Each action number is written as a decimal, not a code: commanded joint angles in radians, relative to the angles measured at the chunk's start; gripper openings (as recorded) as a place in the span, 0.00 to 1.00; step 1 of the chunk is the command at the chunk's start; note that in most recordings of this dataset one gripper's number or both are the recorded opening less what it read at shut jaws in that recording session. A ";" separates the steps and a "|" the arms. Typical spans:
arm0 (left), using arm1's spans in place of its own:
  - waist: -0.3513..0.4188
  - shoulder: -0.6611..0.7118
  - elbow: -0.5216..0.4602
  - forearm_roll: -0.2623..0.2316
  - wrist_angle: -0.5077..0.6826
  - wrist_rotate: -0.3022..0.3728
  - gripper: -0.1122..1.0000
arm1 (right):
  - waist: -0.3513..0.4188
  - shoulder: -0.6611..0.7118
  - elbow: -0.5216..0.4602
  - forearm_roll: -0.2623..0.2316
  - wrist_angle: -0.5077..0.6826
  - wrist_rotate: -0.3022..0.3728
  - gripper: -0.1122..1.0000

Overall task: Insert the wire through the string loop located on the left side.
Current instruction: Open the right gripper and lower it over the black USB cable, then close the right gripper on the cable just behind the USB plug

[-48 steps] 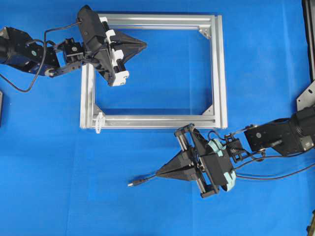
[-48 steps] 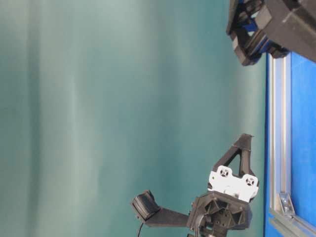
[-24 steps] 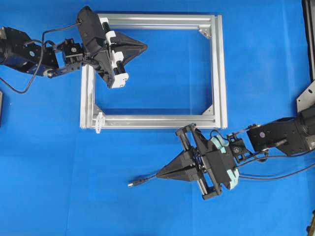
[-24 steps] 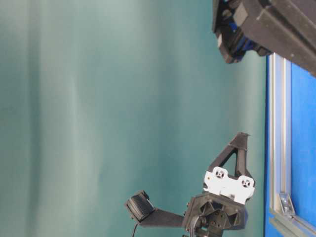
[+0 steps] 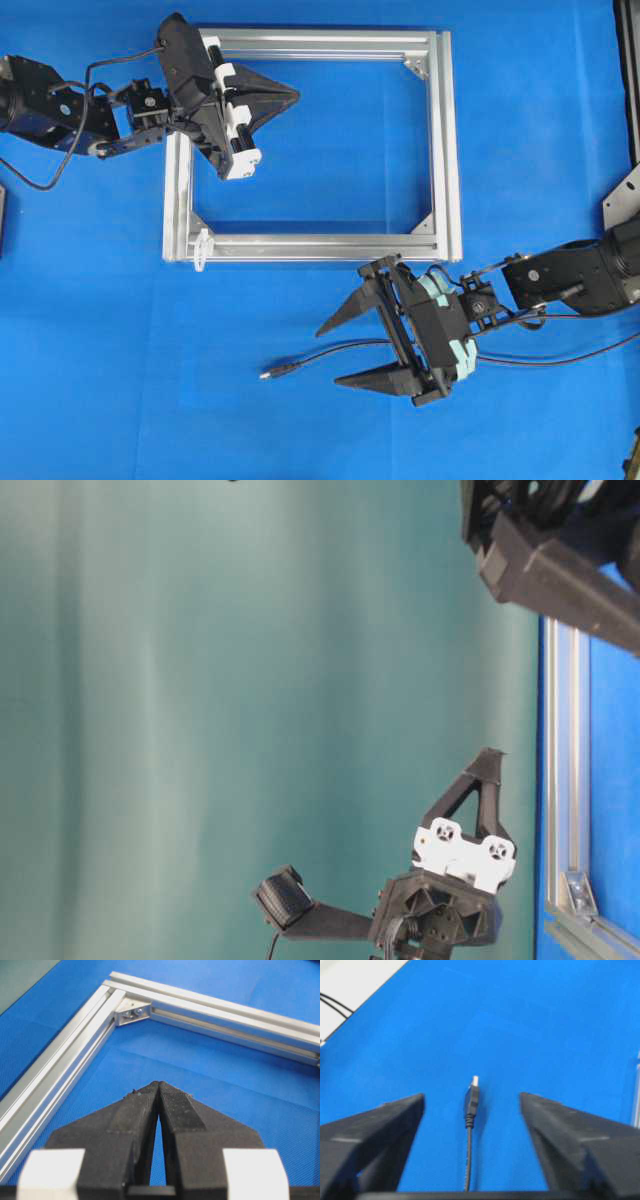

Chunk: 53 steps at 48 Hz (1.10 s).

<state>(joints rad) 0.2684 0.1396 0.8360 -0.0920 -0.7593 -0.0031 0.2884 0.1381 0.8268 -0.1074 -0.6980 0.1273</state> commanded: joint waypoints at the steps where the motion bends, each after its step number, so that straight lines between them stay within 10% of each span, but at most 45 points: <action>1: 0.000 -0.029 -0.009 0.003 -0.005 0.000 0.10 | 0.006 -0.026 -0.011 0.002 -0.003 0.002 0.92; 53: 0.006 -0.029 -0.008 0.003 -0.005 -0.006 0.10 | 0.017 0.227 -0.109 0.044 -0.017 0.083 0.90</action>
<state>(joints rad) 0.2746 0.1381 0.8360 -0.0905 -0.7593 -0.0077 0.3007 0.3804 0.7286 -0.0644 -0.7087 0.2086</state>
